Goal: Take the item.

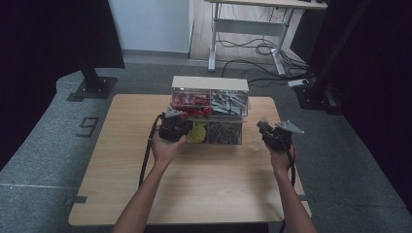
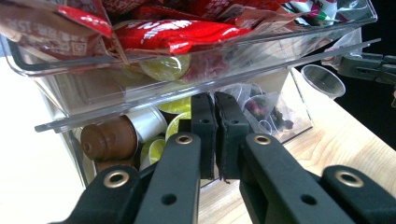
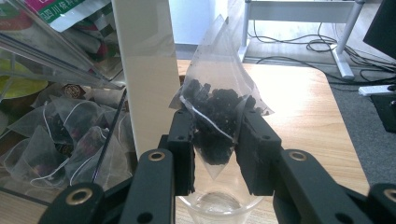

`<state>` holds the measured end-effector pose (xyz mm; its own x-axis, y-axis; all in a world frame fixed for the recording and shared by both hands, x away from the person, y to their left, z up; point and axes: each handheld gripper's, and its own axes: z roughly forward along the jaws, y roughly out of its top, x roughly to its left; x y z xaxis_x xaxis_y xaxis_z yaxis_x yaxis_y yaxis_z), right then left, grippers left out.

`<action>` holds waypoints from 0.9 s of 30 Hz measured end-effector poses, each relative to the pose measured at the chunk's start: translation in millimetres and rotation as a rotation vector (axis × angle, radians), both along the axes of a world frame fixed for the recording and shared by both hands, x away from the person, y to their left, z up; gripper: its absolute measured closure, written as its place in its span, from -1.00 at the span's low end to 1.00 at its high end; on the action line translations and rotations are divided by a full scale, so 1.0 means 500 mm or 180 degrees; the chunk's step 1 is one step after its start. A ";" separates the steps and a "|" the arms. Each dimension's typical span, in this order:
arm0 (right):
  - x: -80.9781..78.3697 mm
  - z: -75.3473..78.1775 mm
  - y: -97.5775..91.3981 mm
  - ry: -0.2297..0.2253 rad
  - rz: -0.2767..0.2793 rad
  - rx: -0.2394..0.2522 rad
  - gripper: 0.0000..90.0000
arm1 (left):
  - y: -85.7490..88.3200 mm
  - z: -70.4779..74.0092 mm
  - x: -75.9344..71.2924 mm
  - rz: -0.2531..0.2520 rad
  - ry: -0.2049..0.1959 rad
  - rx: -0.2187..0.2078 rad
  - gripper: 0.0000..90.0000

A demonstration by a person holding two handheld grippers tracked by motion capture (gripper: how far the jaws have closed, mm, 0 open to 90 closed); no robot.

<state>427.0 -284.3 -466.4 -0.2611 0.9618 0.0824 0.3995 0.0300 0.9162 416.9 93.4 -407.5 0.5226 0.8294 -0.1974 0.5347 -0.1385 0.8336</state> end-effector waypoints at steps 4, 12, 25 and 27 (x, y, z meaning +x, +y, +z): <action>0.003 0.000 0.001 0.0009 -0.0003 0.0006 0.48 | 0.000 0.002 0.001 -0.0007 0.0004 0.0009 0.94; 0.002 -0.005 -0.004 0.0041 0.0017 0.0131 0.18 | -0.001 -0.002 0.002 -0.0010 0.0012 -0.0001 0.93; -0.063 -0.011 -0.017 0.0021 0.0099 0.0296 0.09 | -0.002 -0.006 0.000 -0.0006 0.0016 0.0000 0.93; -0.075 -0.017 -0.018 0.0051 0.0109 0.0339 0.06 | 0.000 -0.007 0.000 0.0003 0.0016 -0.0015 0.93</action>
<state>389.6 -293.4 -474.7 -0.2914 0.9379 0.1882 0.4146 -0.0534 0.9084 416.8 93.5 -411.0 0.5208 0.8290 -0.2039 0.5391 -0.1341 0.8315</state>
